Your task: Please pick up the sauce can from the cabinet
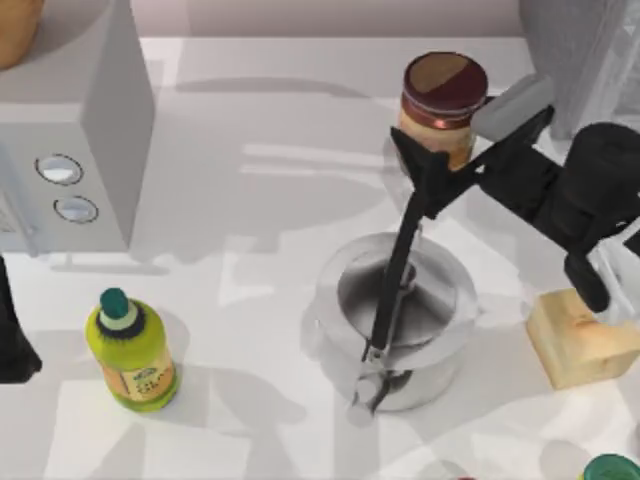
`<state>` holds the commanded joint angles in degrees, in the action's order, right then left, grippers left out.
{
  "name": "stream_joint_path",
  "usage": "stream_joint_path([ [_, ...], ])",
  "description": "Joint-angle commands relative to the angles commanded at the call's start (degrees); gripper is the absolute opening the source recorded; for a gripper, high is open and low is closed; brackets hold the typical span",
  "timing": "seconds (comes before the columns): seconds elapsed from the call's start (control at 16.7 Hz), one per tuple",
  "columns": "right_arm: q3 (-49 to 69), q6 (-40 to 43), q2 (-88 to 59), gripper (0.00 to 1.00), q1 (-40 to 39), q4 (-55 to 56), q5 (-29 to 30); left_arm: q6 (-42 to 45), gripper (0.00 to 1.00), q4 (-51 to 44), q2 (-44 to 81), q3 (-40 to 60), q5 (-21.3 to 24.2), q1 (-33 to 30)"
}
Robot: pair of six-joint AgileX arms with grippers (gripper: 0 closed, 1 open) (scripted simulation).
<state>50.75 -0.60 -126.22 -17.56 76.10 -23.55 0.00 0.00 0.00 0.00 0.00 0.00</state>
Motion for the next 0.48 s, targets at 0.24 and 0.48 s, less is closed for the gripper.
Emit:
stream_joint_path([
  [0.24,0.0,-0.1,-1.0,0.00,-0.8,0.6,-0.4,0.0,1.00,0.0,0.0,0.0,0.0,0.0],
  [0.48,0.7,-0.4,-1.7,0.00,-0.2,0.3,-0.1,0.0,1.00,0.0,0.0,0.0,0.0,0.0],
])
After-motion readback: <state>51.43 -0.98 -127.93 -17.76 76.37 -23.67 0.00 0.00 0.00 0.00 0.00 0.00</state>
